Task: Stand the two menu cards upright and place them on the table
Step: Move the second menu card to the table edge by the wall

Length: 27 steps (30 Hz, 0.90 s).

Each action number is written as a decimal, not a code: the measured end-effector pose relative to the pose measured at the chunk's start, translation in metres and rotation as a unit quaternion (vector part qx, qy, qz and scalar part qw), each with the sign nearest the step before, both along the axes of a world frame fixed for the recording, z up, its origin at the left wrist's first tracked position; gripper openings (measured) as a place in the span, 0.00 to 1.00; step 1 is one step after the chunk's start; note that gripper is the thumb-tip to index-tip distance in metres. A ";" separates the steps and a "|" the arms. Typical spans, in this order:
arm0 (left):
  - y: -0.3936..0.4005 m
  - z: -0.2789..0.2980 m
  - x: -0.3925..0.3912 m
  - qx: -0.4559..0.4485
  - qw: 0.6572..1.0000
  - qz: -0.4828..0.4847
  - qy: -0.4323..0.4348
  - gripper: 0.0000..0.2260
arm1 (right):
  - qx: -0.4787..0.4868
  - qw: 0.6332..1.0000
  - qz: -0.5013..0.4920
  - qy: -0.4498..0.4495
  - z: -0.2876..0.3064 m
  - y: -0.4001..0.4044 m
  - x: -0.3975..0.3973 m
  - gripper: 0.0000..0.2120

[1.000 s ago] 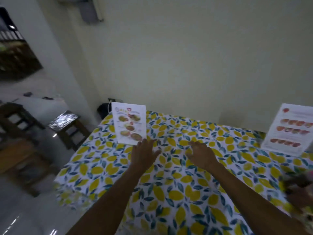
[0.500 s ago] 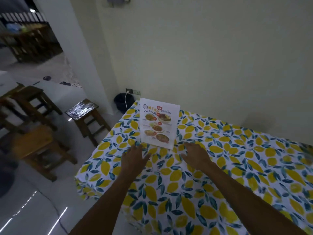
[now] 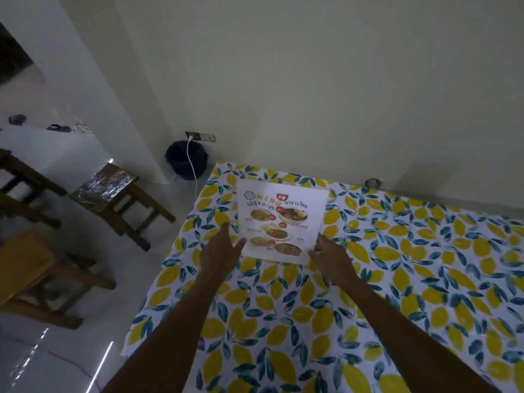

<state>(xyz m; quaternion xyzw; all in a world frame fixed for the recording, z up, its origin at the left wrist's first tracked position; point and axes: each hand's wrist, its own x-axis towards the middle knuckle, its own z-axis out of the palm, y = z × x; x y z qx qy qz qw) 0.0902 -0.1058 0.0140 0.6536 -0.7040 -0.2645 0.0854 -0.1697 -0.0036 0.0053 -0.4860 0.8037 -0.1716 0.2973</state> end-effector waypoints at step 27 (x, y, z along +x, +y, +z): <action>-0.327 0.015 0.044 -0.088 0.963 -0.206 0.150 0.13 | -0.102 0.984 -0.110 0.096 0.012 -0.256 0.063 0.10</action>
